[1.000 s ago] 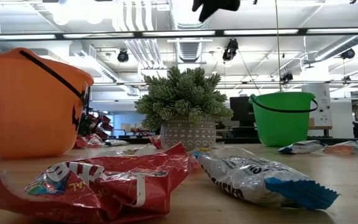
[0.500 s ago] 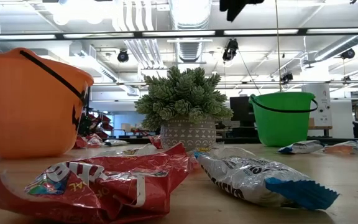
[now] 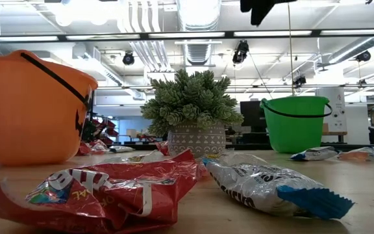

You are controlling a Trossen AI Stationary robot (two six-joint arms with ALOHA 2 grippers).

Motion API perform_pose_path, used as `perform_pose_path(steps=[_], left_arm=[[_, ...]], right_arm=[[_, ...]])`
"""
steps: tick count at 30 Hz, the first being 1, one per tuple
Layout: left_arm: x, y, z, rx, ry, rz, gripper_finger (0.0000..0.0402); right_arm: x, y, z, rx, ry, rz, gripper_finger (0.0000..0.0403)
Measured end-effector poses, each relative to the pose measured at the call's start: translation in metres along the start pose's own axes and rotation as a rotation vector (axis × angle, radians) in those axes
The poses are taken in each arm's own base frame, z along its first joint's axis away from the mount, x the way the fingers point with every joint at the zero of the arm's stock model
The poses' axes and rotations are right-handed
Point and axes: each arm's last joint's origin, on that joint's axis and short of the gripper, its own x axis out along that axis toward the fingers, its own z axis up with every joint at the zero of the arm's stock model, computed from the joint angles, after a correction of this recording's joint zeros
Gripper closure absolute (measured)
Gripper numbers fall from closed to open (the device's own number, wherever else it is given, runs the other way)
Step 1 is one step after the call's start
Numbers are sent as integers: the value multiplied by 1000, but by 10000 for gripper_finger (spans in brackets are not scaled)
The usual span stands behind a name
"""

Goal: Sort candy
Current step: Put the green gummy into the orange bucket

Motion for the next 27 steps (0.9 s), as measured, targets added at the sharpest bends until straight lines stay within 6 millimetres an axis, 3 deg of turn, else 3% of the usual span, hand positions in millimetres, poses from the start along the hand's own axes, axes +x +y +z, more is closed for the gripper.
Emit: perform_pose_path(steps=[7, 16, 27], left_arm=[[-9, 6, -7, -10, 0, 52, 258], [-10, 6, -7, -13, -15, 59, 258], [-10, 8, -5, -55, -63, 110, 258]], right_arm=[[35, 13, -14, 30, 45, 76, 250], [80, 13, -26, 53, 85, 149, 250], [114, 12, -36, 0, 73, 236, 250]])
